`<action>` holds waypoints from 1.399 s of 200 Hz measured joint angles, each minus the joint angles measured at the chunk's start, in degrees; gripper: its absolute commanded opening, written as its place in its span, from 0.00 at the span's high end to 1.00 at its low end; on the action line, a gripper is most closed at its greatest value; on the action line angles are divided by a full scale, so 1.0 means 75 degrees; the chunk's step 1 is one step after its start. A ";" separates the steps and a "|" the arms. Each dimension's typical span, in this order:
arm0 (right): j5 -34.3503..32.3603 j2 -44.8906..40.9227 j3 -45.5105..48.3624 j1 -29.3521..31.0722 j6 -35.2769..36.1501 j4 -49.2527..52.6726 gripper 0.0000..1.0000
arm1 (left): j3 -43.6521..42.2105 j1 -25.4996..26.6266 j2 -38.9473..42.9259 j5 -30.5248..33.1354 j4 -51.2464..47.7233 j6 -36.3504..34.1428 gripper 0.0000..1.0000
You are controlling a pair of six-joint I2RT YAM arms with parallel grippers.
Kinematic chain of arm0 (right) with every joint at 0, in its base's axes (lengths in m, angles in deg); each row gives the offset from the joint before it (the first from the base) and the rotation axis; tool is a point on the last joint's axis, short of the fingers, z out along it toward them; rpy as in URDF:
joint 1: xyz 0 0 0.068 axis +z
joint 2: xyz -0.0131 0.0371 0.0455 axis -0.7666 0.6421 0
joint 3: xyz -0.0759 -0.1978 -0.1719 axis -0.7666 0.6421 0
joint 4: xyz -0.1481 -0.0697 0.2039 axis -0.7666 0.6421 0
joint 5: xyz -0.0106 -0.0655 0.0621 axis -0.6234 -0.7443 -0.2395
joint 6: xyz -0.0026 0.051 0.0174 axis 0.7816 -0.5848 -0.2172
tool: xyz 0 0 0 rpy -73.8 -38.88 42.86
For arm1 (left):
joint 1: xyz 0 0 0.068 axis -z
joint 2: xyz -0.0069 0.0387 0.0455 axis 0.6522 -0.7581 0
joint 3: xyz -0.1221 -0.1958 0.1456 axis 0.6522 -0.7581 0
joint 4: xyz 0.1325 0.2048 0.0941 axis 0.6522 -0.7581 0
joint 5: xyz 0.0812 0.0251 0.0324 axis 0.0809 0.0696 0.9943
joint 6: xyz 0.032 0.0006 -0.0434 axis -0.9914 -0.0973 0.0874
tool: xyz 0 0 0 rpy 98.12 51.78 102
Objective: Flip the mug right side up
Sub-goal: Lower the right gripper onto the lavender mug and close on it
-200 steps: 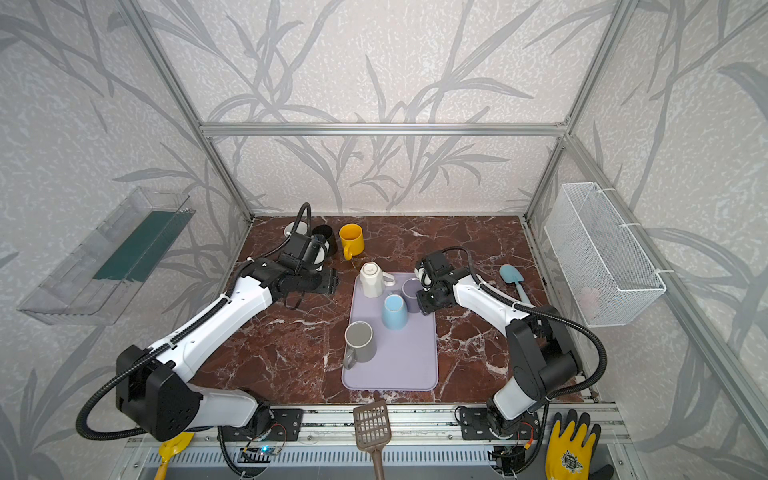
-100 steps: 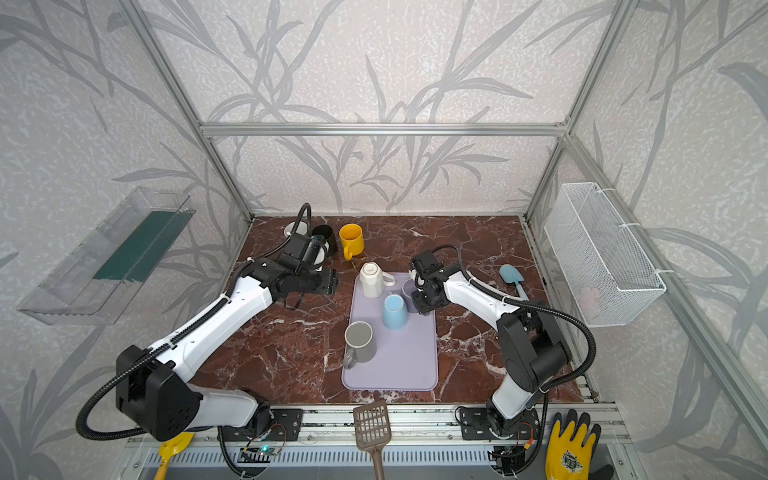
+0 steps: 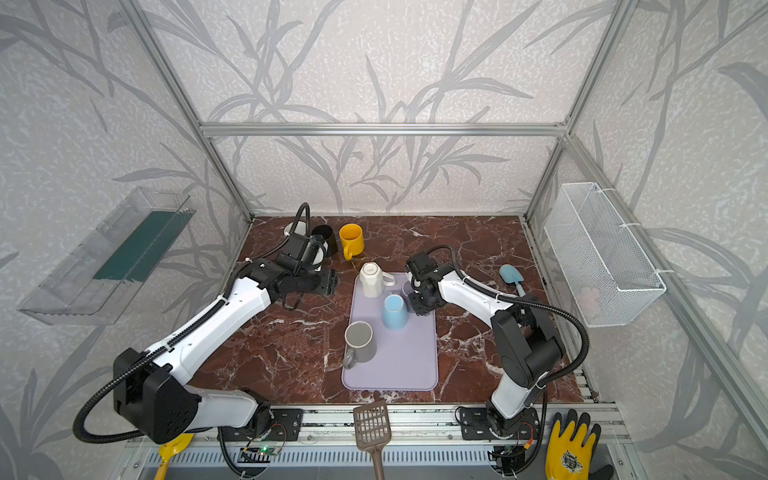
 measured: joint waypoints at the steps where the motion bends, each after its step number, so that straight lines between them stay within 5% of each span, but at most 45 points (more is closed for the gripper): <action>1: -0.0006 0.0000 0.0000 0.0000 -0.0003 0.0000 0.72 | 0.0000 0.0000 0.0000 0.0000 0.0000 0.0000 0.32; 112: -0.0259 0.0239 -0.0009 0.0038 -0.0003 -0.0003 0.81 | 0.0000 0.0000 0.0006 0.0029 -0.0038 0.0000 0.32; 176: -0.0283 0.0239 -0.0012 0.0041 0.0000 0.0000 1.00 | 0.0000 0.0000 0.0006 0.0052 -0.0052 0.0003 0.32; 280: -0.0289 0.0146 -0.0009 0.0041 -0.0003 0.0090 1.00 | 0.0000 0.0000 0.0102 0.0102 -0.0079 0.0009 0.32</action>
